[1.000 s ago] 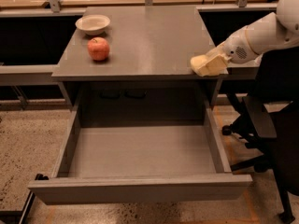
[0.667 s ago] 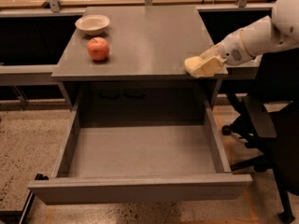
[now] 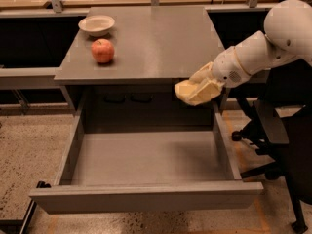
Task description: Place sponge into top drawer
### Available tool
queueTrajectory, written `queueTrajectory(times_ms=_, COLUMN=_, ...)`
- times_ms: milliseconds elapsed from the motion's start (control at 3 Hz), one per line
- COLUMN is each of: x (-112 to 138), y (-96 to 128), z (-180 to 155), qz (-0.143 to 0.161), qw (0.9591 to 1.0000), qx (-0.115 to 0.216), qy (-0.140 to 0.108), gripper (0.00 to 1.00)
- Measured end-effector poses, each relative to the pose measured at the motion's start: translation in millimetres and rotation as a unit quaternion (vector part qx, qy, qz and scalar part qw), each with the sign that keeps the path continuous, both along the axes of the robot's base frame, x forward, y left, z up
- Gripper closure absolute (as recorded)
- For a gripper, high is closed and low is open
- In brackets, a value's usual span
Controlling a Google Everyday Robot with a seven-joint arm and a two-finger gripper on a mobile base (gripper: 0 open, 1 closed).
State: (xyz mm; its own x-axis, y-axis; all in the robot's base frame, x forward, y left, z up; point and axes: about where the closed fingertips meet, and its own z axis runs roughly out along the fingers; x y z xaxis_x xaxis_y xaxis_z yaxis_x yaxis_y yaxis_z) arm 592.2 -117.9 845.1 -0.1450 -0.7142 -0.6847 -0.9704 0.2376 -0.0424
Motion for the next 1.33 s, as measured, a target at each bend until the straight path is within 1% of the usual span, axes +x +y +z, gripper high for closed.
queueTrajectory(times_ms=333, x=-37.7, y=20.4, z=-26.8, qz=0.048, qw=0.9983, qx=-0.012, qy=0.032, gripper=1.0)
queueTrajectory(times_ms=667, x=-67.6, y=45.0, z=-66.0, qz=0.072, qw=0.9939, qx=0.008, qy=0.083, gripper=1.0)
queueTrajectory(times_ms=1000, x=-72.6, y=47.9, z=-72.2, qz=0.077, qw=0.9929, qx=0.007, qy=0.091, gripper=1.0)
queueTrajectory(times_ms=1333, x=-71.3, y=58.0, z=-89.7, qz=0.095, qw=0.9913, qx=-0.014, qy=0.09, gripper=1.0)
